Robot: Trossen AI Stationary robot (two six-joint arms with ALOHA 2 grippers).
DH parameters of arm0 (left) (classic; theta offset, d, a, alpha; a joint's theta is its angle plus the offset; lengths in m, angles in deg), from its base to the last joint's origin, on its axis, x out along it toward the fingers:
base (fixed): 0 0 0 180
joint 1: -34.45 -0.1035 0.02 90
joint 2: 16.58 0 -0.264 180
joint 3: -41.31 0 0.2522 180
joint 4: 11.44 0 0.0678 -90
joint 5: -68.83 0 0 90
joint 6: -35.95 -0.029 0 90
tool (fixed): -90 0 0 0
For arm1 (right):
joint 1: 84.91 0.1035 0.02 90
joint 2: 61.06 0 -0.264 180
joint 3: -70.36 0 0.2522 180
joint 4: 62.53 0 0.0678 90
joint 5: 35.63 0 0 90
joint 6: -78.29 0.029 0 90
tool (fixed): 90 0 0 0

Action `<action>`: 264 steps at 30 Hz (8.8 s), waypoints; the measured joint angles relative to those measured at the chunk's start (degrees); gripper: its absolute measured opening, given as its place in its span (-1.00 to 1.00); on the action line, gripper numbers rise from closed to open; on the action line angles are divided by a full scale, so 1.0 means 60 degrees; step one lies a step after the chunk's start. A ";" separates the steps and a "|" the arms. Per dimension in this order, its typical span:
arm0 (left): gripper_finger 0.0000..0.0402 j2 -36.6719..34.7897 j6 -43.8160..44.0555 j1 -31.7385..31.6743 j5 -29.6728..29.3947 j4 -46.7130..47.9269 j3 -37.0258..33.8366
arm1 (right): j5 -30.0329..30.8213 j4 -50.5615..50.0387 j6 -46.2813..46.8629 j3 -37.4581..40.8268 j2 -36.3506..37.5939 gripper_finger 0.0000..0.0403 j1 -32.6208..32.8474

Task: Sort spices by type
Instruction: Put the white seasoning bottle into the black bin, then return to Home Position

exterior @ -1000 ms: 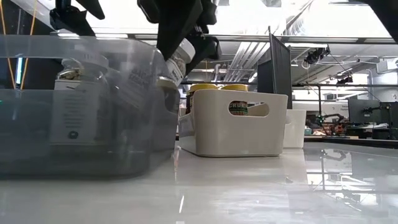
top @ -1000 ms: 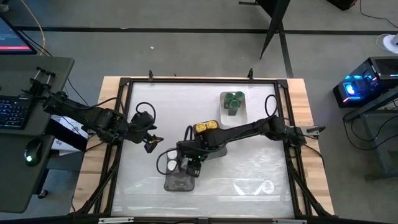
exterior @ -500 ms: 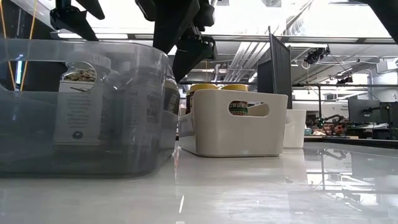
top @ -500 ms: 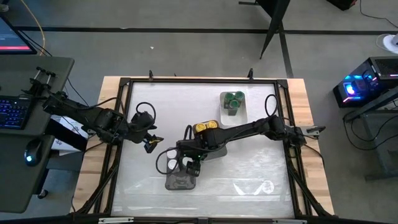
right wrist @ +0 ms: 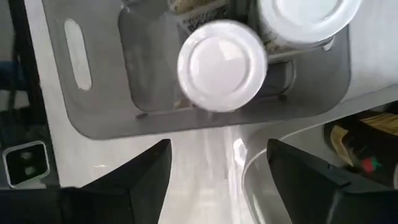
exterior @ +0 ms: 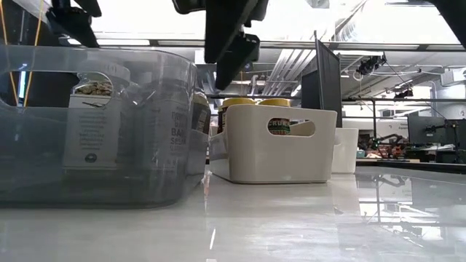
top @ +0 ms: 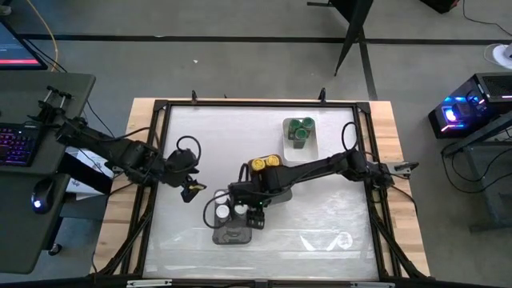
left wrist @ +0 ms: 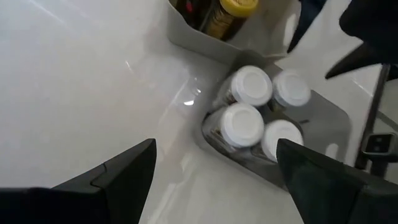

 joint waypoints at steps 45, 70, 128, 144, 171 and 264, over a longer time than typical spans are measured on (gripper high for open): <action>0.59 0.5661 0.8116 0.5442 -0.1117 -0.2603 -0.0004 | 0.1731 0.0972 -0.1652 0.0714 -0.0015 -1.00 0.0018; 0.59 0.5661 0.6271 0.4425 -0.1333 -0.2850 -0.0004 | 0.1044 0.1673 -0.0460 0.0714 -0.0015 -1.00 0.0306; 0.59 0.5665 0.5360 0.4126 -0.1380 -0.2828 -0.0004 | 0.0738 0.2565 0.0483 0.0849 -0.0681 -1.00 0.0379; 0.59 0.5665 0.5094 0.4030 -0.1366 -0.2828 -0.0004 | 0.0715 0.2075 -0.0258 0.0849 -0.0681 -1.00 0.0375; 0.59 0.5665 0.4945 0.4037 -0.1340 -0.2828 -0.0004 | 0.1456 0.2476 -0.0732 0.0845 -0.0681 -1.00 0.0291; -1.00 -0.9675 -0.3613 -0.3172 0.0963 -1.0596 -0.9553 | 0.2506 0.2218 0.6831 1.0754 1.2405 -1.00 0.0244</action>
